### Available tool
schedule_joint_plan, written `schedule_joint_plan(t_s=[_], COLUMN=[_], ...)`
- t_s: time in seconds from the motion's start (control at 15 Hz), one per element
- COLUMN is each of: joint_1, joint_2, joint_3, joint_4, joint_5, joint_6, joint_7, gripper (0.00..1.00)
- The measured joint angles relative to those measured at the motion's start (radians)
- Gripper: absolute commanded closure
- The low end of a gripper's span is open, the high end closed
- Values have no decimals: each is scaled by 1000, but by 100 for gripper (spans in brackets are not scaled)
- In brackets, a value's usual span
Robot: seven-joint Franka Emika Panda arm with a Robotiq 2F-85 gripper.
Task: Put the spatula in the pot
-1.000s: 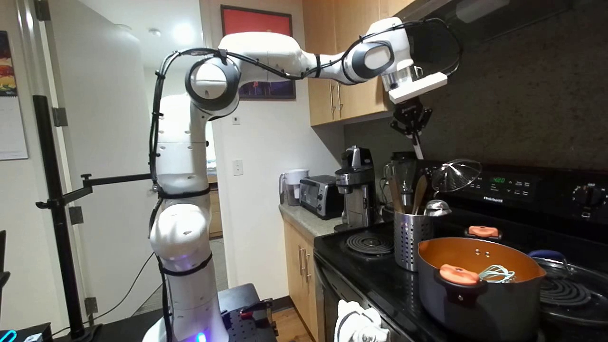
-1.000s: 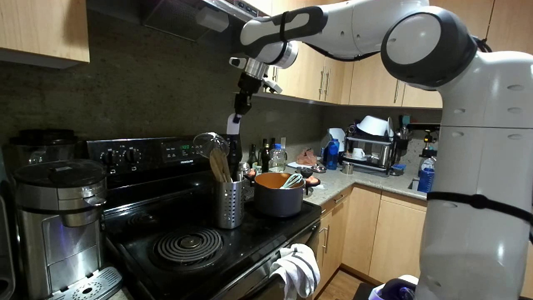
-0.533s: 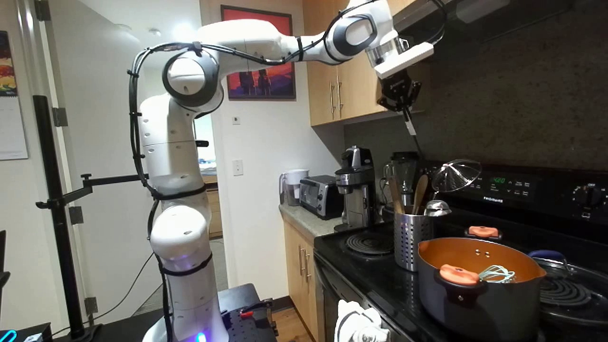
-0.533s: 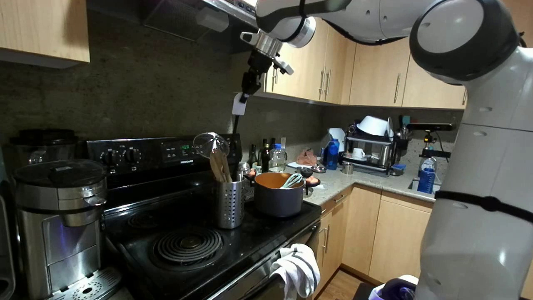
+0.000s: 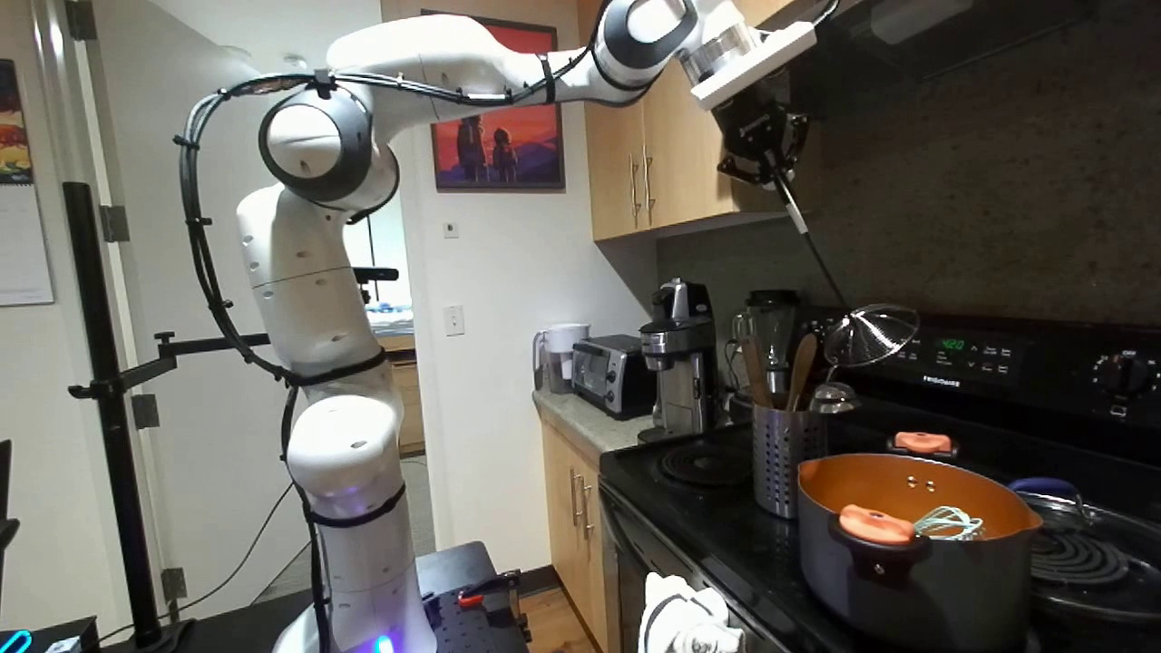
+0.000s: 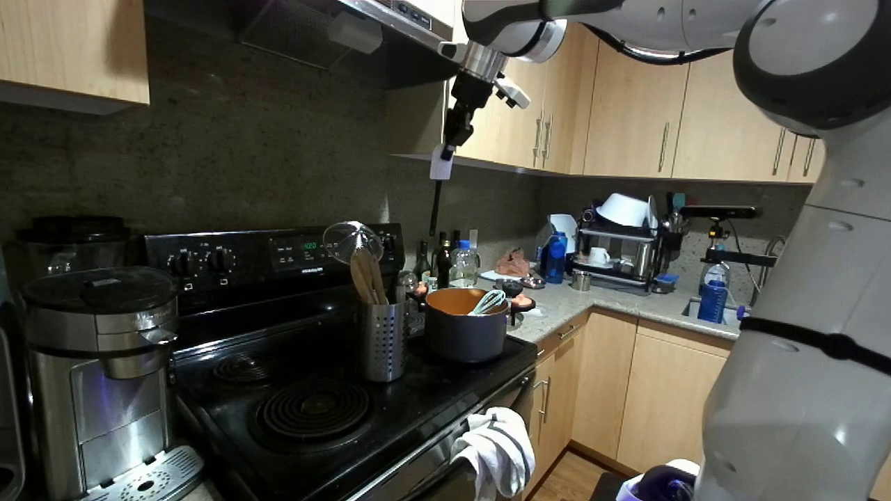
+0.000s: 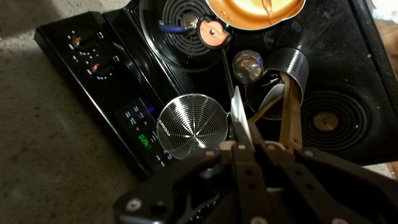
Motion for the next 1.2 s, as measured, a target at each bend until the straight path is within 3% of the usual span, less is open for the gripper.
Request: schedule_joint_plan(t_s=[0.4, 0.93, 1.2], joint_1=[-1, -23, -40], joint_2=[-26, 15, 45], joint_3=[-45, -118, -161], joint_4=[-88, -195, -203], joint_5=[-70, -73, 8], joint_6=[-25, -77, -79], joint_7=[80, 98, 96], gripper=[99, 99, 99])
